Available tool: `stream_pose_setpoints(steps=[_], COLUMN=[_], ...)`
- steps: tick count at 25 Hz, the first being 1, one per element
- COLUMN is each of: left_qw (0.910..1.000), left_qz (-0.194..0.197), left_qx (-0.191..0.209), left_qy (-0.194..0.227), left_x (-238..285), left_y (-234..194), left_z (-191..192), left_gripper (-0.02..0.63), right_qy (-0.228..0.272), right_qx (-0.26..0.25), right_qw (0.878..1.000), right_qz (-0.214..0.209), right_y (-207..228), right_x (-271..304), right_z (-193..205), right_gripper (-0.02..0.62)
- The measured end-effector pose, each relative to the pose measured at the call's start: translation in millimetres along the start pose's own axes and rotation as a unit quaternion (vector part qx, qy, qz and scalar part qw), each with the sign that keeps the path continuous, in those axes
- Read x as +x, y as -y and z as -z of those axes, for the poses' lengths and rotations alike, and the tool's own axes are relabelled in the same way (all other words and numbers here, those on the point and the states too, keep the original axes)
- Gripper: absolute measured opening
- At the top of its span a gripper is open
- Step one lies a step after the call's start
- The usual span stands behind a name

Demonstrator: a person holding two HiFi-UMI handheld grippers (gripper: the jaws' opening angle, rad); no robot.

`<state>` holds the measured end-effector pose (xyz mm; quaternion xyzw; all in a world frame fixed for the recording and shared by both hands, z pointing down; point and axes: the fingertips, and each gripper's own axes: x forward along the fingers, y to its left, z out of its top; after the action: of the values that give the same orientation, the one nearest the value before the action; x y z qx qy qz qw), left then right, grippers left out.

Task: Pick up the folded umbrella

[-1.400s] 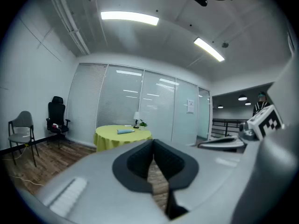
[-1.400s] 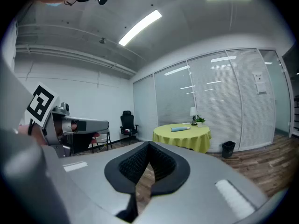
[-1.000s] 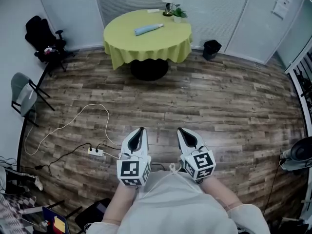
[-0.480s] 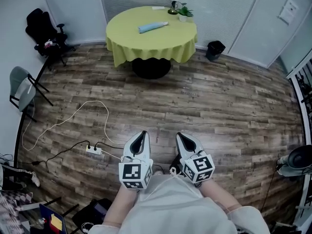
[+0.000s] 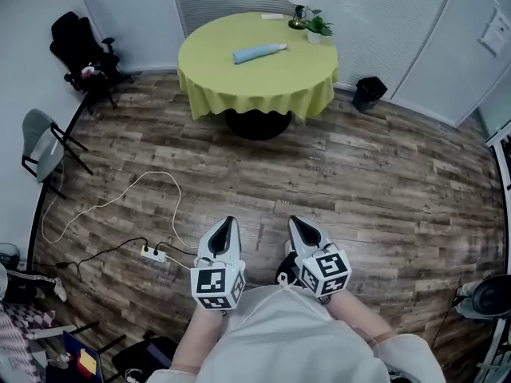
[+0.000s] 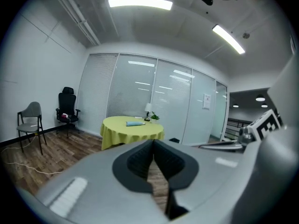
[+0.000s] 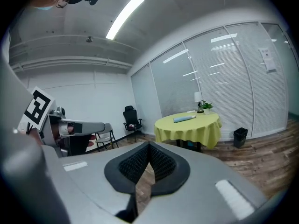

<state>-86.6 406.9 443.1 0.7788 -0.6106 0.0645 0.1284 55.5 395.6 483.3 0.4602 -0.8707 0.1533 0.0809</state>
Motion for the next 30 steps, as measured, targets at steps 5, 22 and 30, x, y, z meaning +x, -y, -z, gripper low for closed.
stream_pose_setpoints(steps=[5, 22, 30], left_qw=[0.9997, 0.9978, 0.9987], left_qz=[-0.024, -0.050, -0.026], left_qx=[-0.009, -0.035, -0.038], left_qy=[-0.004, -0.025, -0.024], left_x=[90, 305, 409], left_y=[22, 47, -10], left_z=[-27, -59, -81], left_gripper=[0.006, 0.006, 0.006], right_qy=[-0.010, -0.039, -0.046], right_qx=[-0.004, 0.002, 0.006], right_qw=[1.000, 0.999, 0.999], right_qz=[-0.016, -0.025, 0.010], right_y=[87, 277, 317], right_x=[44, 153, 253], right_z=[-41, -94, -116], right_gripper=[-0.002, -0.002, -0.002])
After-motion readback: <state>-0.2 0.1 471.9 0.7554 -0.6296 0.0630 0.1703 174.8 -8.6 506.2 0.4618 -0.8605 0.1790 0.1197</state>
